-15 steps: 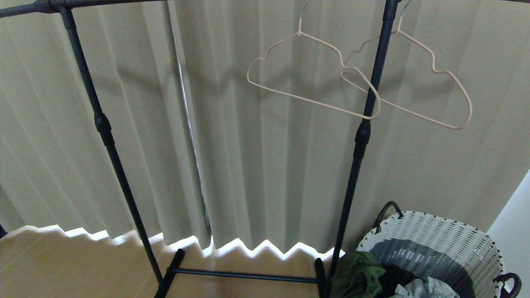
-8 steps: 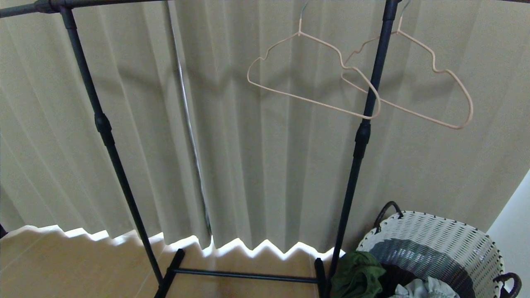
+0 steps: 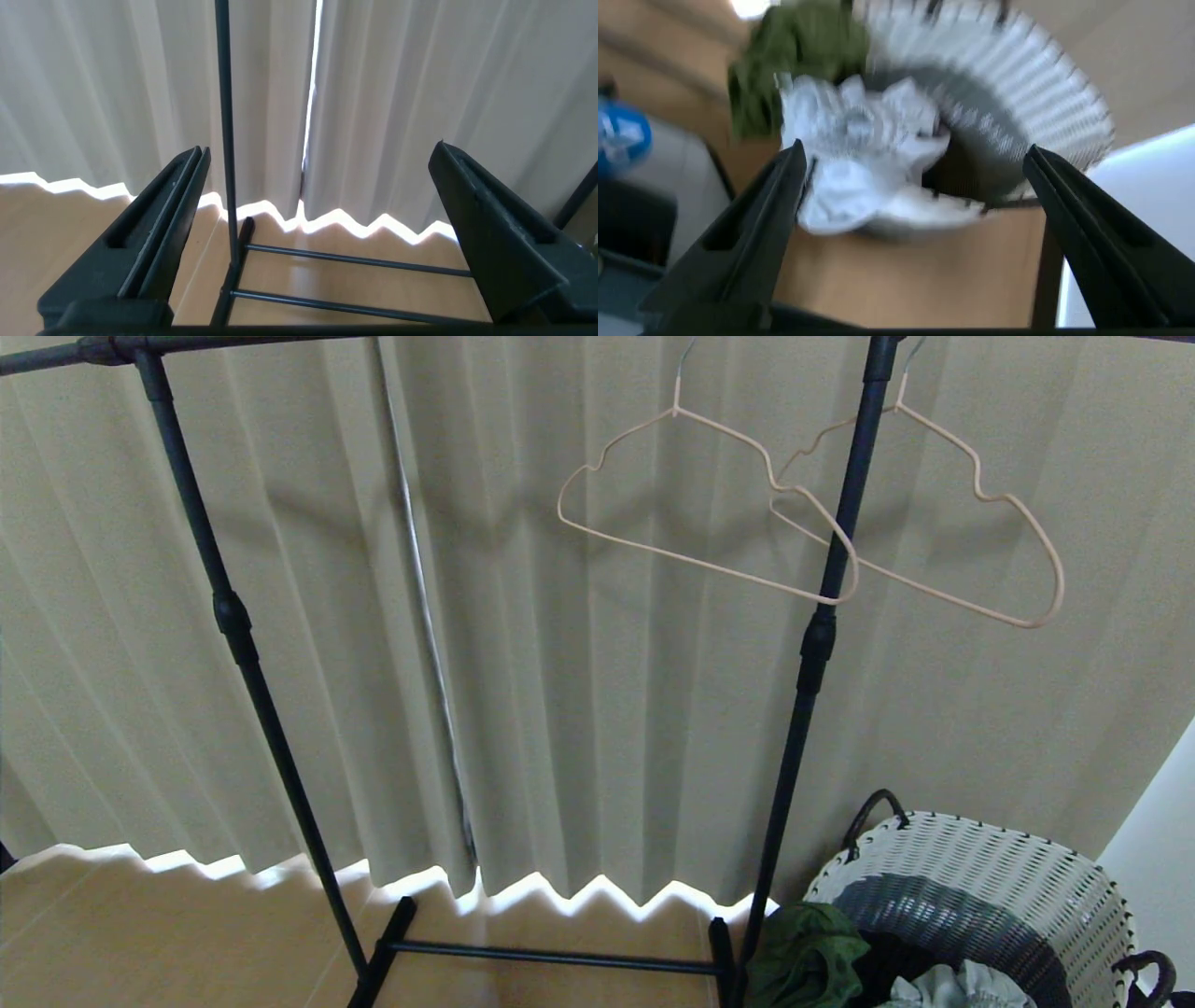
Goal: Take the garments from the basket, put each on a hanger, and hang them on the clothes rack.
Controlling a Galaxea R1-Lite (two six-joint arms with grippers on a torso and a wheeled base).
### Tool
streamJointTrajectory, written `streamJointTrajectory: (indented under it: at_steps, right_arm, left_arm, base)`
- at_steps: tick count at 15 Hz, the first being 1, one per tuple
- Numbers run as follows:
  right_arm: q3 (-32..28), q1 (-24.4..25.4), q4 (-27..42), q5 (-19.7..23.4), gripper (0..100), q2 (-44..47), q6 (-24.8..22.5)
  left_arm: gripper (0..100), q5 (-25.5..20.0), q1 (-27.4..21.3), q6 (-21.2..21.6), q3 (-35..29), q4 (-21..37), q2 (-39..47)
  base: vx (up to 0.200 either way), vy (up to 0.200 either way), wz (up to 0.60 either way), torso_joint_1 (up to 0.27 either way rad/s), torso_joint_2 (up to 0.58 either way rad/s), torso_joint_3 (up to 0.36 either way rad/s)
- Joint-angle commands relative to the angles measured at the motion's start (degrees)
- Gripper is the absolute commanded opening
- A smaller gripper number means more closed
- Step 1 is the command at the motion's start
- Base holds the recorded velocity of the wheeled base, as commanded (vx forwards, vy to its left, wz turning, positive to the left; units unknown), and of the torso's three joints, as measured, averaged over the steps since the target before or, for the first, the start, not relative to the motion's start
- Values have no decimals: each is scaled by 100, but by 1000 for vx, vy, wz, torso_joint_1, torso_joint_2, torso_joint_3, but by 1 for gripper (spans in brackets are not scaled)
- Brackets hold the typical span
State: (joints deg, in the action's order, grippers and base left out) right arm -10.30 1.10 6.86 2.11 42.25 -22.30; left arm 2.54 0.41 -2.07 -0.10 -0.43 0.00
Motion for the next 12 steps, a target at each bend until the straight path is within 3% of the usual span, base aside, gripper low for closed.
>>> streamJointTrajectory:
  at_steps: [1,5,12]
  right_arm:
    - [-25,13,-493,-193,100,2112,-346]
    - [-51,22,-1196,-343,100,3325,-732]
    - [-112,40,-1803,-492,100,4309,-890]
  left_arm:
    - [100,1,2,-4,1,-1,9]
    - [100,19,2,-4,1,-1,9]
    - [100,19,2,-12,1,-1,9]
  base:
    - [0,0,0,0,0,0]
    - [0,0,0,0,0,0]
    - [0,0,0,0,0,0]
